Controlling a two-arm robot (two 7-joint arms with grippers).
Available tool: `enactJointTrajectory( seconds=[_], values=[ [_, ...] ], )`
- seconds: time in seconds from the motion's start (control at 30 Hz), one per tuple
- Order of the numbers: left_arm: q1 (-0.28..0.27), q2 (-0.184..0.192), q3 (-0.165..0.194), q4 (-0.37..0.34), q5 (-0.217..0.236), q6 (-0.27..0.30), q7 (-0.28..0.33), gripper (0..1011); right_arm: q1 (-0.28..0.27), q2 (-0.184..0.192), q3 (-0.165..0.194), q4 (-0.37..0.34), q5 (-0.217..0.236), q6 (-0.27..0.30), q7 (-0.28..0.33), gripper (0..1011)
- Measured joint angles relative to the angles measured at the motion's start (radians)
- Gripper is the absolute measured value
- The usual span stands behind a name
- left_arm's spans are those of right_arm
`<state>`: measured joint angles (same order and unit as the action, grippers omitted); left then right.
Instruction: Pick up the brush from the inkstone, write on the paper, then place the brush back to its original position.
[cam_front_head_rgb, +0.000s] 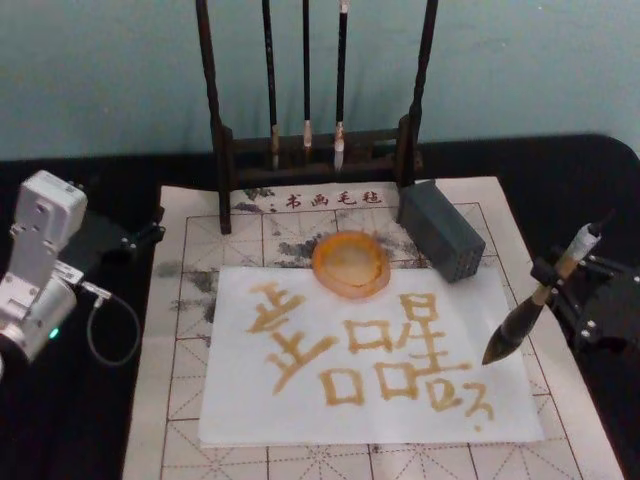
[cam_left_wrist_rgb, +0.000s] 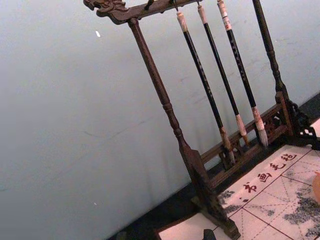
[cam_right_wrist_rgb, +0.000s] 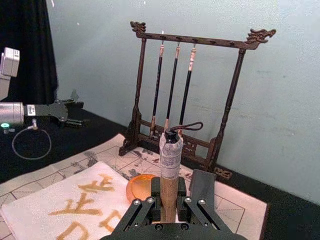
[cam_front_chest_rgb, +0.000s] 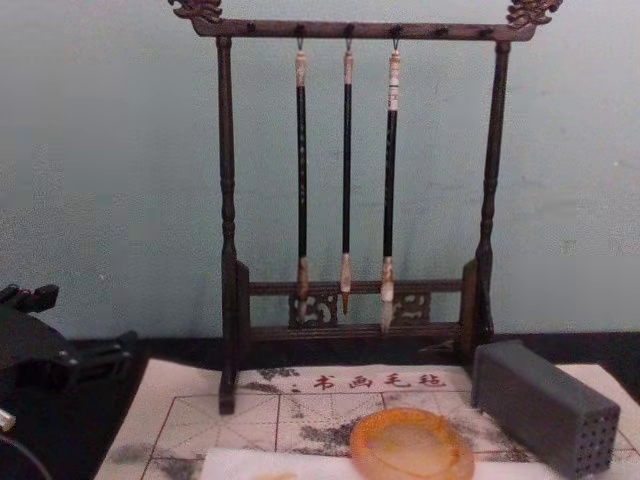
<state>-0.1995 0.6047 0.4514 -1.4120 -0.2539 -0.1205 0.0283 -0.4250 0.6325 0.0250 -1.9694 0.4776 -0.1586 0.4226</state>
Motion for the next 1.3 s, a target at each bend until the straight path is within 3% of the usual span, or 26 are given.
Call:
enactJointTrajectory(
  seconds=[0.5, 0.97, 1.3],
  values=[
    [0.000, 0.000, 0.000, 0.000, 0.000, 0.000, 0.000, 1001, 0.018, -0.038, -0.006, 0.015, -0.073, -0.018, 0.006, 198],
    [0.000, 0.000, 0.000, 0.000, 0.000, 0.000, 0.000, 1001, -0.049, -0.037, 0.043, -0.025, -0.055, -0.035, 0.036, 198],
    [0.000, 0.000, 0.000, 0.000, 0.000, 0.000, 0.000, 1001, -0.058, -0.037, 0.042, -0.022, -0.062, -0.034, 0.040, 198]
  ],
)
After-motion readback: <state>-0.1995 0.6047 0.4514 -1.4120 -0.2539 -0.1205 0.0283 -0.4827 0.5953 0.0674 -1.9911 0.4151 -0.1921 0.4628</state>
